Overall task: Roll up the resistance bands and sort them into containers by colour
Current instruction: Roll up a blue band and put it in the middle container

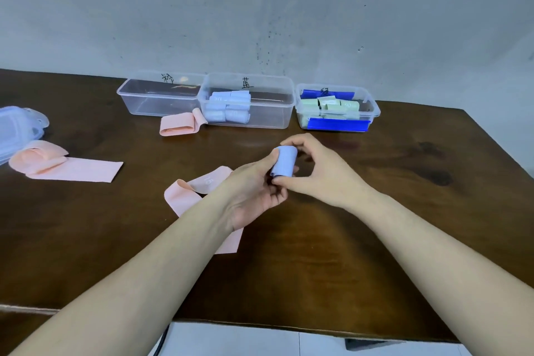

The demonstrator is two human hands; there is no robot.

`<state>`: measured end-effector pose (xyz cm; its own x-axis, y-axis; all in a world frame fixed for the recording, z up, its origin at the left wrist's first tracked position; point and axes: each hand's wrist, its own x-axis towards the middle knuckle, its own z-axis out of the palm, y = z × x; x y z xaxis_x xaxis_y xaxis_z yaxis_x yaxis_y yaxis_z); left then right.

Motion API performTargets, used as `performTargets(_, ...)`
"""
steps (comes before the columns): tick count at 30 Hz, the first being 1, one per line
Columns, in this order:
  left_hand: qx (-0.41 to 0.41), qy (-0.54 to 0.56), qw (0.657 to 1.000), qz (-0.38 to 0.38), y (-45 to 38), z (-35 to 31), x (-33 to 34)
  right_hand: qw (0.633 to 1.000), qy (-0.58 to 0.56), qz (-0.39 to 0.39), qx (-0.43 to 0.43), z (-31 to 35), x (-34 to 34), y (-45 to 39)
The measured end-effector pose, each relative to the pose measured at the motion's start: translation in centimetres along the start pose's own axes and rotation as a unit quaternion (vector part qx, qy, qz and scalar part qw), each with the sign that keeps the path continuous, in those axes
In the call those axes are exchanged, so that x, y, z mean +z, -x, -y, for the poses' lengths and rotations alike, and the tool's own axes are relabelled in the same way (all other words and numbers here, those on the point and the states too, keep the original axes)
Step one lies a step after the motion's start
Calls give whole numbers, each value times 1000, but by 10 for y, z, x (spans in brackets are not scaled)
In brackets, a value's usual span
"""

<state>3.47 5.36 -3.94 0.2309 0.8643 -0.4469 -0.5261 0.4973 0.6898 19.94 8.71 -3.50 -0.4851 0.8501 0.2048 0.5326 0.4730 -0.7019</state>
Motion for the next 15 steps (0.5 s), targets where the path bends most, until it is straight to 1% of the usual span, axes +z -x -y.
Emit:
performTargets(4,33,14,997,-62,-13,-7,16,1000,-24,13,-2,-11,-11,-17)
performTargets(7,56,-1,996,-76,-22,-16,26,999,-40,35,-11,-21,-27,-30)
performTargets(10,69,-48,992,-91,-32,-25,33,995,-79,50,-42,-32,-46,-43)
performTargets(15,75,-183,975,-104,-42,-38,40,987,-106,100,-70,-45,-64,-64)
